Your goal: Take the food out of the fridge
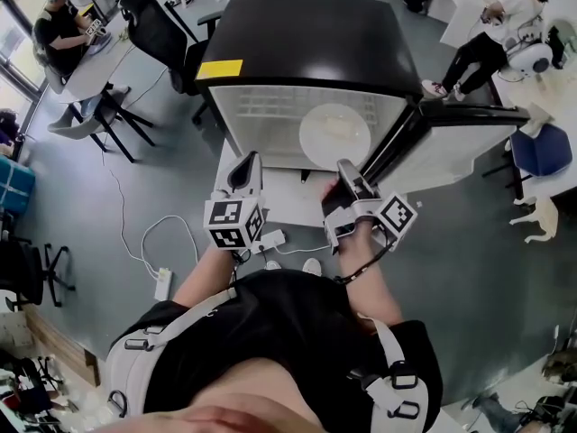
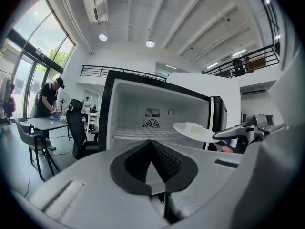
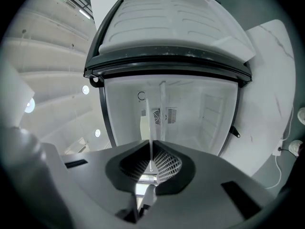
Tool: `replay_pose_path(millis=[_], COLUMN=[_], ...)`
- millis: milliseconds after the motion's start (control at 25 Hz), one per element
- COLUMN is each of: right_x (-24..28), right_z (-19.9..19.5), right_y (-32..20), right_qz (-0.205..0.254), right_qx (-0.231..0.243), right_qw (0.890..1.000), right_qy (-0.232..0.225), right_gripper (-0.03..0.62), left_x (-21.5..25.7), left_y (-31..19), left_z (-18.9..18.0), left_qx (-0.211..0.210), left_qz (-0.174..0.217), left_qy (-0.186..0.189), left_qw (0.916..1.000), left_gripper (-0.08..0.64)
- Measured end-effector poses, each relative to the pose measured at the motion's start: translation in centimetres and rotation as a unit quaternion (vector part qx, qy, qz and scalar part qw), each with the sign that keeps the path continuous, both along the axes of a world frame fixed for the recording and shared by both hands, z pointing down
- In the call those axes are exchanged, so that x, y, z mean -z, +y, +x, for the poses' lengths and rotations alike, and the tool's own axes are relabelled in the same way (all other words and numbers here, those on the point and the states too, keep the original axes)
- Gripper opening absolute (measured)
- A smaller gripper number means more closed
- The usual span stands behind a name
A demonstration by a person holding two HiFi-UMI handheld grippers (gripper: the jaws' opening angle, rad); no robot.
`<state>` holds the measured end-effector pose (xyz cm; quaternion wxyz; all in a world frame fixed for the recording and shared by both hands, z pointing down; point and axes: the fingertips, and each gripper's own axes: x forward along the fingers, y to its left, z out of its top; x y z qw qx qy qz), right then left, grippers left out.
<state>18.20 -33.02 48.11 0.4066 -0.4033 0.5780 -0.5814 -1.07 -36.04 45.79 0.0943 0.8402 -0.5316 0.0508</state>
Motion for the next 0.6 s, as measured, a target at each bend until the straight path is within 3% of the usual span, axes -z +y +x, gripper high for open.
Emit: replay_pose_path(millis=[600], right_x=[-0.54], right_z=[0.02], right_y=[0.53], right_qz=[-0.001], right_qx=[0.0], right_qw=[1.0], right_qy=[0.009], right_gripper=[0.022], left_x=[-0.08], left_y=[-0.01], left_z=[0.85], left_qx=[-0.012], left_qz=[0.0], left_qy=[-0.002], left_qw=[0.9999], left_gripper=[-0.002])
